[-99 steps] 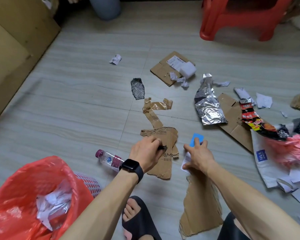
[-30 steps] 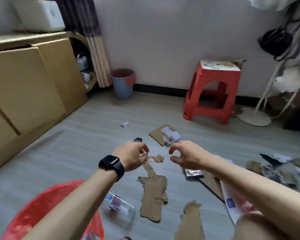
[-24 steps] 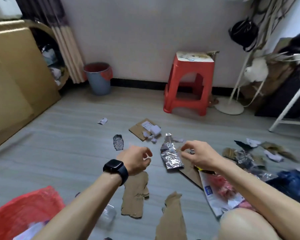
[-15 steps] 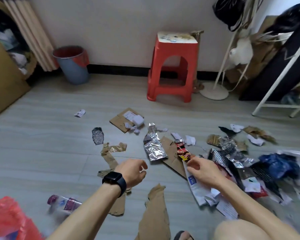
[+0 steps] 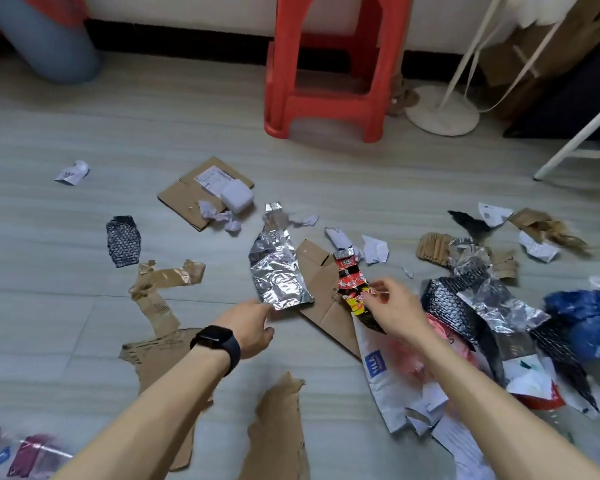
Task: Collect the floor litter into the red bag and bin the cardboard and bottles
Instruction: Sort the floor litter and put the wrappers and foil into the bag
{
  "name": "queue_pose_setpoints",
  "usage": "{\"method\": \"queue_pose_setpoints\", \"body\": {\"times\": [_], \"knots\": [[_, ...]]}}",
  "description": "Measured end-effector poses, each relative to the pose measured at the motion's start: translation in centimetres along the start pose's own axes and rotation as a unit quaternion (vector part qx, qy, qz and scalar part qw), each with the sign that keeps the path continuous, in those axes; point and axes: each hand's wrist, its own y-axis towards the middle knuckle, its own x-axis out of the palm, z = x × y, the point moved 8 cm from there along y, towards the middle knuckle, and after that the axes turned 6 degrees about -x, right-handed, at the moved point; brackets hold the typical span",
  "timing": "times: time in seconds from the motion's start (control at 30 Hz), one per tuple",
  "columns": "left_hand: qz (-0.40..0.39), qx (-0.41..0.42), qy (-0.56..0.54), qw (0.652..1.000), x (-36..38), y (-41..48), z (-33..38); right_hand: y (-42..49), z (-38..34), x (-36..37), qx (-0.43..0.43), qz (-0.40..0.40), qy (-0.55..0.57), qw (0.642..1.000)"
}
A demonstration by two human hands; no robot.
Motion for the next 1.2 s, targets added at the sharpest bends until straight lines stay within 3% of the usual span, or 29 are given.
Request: {"method": "queue_pose_setpoints", "body": {"times": [0.33, 0.5, 0.6, 0.7, 0.9, 1.0, 1.13, 1.2], "knots": [[0.027, 0.021, 0.071, 0.997, 3.3, 11.4, -0.1, 16.3, 5.4, 2.5, 0.112, 0.064, -0.013, 0.992], [0.043, 0.023, 0.081, 0.996, 3.7, 12.6, -0.8, 19.3, 4.3, 4.8, 0.107, 0.053, -0.066, 0.991], [0.041, 0.015, 0.065, 0.997, 3.4, 12.6, -0.9, 19.4, 2.9, 6.5, 0.027, 0.037, -0.114, 0.992], [0.033, 0.002, 0.063, 0.997, 3.3, 12.4, -0.9, 18.3, 1.9, 6.4, -0.025, 0.096, -0.089, 0.991], [0.028, -0.02, 0.08, 0.996, 3.2, 10.4, -2.0, 16.1, 2.7, 6.0, 0.014, 0.109, -0.08, 0.991], [0.022, -0.028, 0.034, 0.999, 2.7, 8.0, -3.4, 14.7, 3.7, 5.7, 0.028, 0.101, -0.092, 0.99], [0.081, -0.027, -0.003, 0.996, -1.1, 2.8, -5.5, 11.2, 3.1, 3.5, 0.077, 0.135, -0.03, 0.987], [0.114, -0.019, 0.02, 0.993, -2.8, 2.0, -6.3, 10.7, 1.0, 2.5, 0.022, 0.165, -0.033, 0.985]]}}
